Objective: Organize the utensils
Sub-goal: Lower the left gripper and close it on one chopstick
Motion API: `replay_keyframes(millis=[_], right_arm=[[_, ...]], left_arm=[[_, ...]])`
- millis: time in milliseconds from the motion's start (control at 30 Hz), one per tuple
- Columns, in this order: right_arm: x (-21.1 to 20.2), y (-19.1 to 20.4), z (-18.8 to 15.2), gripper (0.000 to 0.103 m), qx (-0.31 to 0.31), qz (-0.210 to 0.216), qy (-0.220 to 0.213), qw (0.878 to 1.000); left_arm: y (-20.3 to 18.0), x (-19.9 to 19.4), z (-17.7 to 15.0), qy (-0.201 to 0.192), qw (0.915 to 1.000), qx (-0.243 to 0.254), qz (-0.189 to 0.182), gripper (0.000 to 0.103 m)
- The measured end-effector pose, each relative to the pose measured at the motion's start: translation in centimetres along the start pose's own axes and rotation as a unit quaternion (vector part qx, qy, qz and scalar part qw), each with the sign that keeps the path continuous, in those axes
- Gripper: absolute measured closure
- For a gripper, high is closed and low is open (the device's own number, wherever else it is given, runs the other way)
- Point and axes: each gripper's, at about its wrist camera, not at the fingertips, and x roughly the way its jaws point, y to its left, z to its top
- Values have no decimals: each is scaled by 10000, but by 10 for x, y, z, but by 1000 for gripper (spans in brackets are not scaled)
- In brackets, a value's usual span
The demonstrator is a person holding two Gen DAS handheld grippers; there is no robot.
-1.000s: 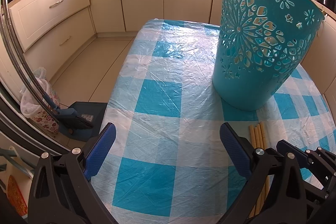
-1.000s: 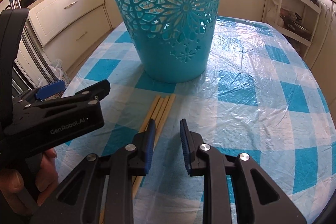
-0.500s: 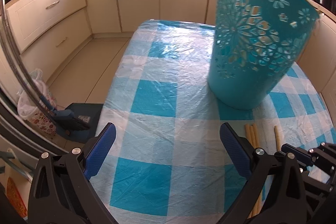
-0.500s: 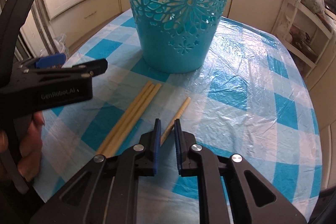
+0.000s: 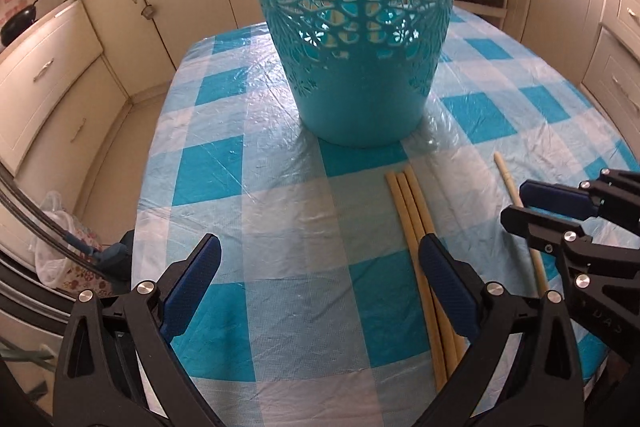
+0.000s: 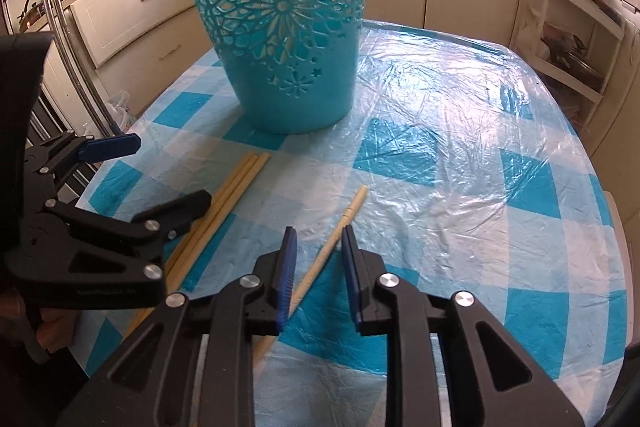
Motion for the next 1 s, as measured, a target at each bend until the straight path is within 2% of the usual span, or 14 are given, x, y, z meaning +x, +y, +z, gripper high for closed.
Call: replay_keyframes(millis=[133,367,600,667,833,900,933,1000], right_arm=[[0,-3,1,78,76,86,-3,9999],[1,-2,3,70,73,168,-2,9998],[2,0,3,69,72,164,-10,9998],[2,0,3,69,83,166,-13,9998],[3,-1,5,69,160,168,-21,9997],[4,0,7,69,129,138,-21,9998],[5,1,8,71,80,108,-11,9999],[6,6,8,82,-77,122,13,9999]], left_arm=[[2,-2,0,14,10000,-51,57,8],[11,-2,-6,80,9996,-263,10,8],[7,-1,-4,151,9994,-312,-20,8],[3,3,-4,230,9995,-222,71,8],[8,5,-2,295,9988,-390,55,8],[10,6,-1,301,9984,-471,62,11],[10,6,1,297,9983,-495,35,16],[8,6,3,292,9982,-526,-66,27]])
